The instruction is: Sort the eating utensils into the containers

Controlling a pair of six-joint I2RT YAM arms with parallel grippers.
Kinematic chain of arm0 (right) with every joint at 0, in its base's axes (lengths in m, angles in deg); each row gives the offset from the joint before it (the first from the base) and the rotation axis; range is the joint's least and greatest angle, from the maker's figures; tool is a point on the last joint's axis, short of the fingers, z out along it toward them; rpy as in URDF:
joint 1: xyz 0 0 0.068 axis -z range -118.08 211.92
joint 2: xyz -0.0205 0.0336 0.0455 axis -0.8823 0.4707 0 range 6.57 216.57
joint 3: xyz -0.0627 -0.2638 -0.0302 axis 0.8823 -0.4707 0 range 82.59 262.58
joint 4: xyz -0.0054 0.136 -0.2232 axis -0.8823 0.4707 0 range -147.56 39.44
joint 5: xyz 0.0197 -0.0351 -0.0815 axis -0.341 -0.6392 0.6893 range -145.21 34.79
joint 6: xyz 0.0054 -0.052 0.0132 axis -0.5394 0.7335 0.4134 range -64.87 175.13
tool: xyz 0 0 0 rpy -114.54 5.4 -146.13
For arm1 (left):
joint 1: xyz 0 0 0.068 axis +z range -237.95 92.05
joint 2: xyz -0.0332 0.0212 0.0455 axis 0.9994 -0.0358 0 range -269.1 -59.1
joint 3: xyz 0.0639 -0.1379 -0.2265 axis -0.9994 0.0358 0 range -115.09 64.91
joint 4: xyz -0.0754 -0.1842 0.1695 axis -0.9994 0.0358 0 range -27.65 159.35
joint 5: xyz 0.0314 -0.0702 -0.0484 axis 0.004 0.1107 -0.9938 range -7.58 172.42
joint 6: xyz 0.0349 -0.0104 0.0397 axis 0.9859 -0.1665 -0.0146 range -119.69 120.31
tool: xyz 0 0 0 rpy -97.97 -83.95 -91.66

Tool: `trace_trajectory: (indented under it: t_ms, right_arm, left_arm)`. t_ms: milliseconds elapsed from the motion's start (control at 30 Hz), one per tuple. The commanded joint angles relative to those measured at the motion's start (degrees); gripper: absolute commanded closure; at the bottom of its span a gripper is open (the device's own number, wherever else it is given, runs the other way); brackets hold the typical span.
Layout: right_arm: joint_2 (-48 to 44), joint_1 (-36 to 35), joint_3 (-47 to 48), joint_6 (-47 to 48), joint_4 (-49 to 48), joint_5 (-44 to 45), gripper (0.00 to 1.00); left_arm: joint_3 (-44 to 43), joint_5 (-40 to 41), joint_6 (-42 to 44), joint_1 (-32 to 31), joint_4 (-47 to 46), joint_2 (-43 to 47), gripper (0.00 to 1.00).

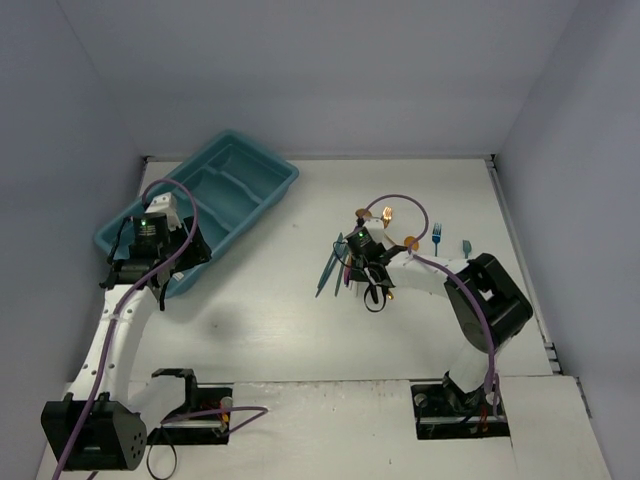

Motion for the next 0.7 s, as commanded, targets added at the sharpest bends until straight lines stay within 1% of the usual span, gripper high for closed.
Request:
trace_trajectory:
  t_ms: [0,67,100,400,500,533,667]
  right_arm:
    - [1.38,0.83,-0.67,-1.94,0.86,1.99,0.88]
    - [1.07,1.33,-1.3,-1.78,1.45,2.03,0.97]
    - [0.71,1.5,-1.52,-1.59,1.62,2.08,1.0]
    - [-8.07,5.79,-2.97,0.16,3.62,2.81,1.0]
    - [-10.37,8.18,-3.56,1.29,3.67,-0.33,1.0]
    - [-10.39,8.29,-3.48,1.91,3.67,-0.38,1.0]
    - [-15.07,8.29,-2.43,5.91,3.49,-5.0,1.0]
  left_arm:
    - [-1.58,-1.39,1.24,-0.25,-3.88,0.19,0.41]
    - [-1.55,-1.67,1.24,-0.25,-3.92,0.15,0.41]
    - [-1.53,-1.89,1.21,-0.22,-4.0,0.1,0.41]
    - [-1.89,-3.41,0.28,-0.34,-4.49,0.67,0.41]
    - [-2.28,-3.85,-0.07,-0.34,-4.41,1.15,0.41]
    - [-2.37,-4.02,-0.33,-0.34,-4.41,1.15,0.41]
    - [-3.58,-6.88,-2.58,-2.52,-4.32,2.37,0.41]
